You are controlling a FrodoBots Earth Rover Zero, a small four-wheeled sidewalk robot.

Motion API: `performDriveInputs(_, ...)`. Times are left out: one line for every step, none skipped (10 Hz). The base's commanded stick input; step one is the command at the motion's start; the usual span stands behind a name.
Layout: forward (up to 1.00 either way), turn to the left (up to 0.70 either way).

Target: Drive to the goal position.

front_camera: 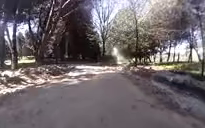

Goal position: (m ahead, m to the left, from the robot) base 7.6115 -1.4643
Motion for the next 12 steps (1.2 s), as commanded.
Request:
performDriveInputs(0.70,0.00)
performDriveInputs(0.70,0.00)
performDriveInputs(0.70,0.00)
performDriveInputs(0.70,0.00)
performDriveInputs(0.70,0.00)
performDriveInputs(0.70,0.00)
performDriveInputs(0.70,0.00)
performDriveInputs(0.70,0.00)
performDriveInputs(0.70,0.00)
performDriveInputs(0.70,0.00)
performDriveInputs(0.70,0.00)
performDriveInputs(0.70,0.00)
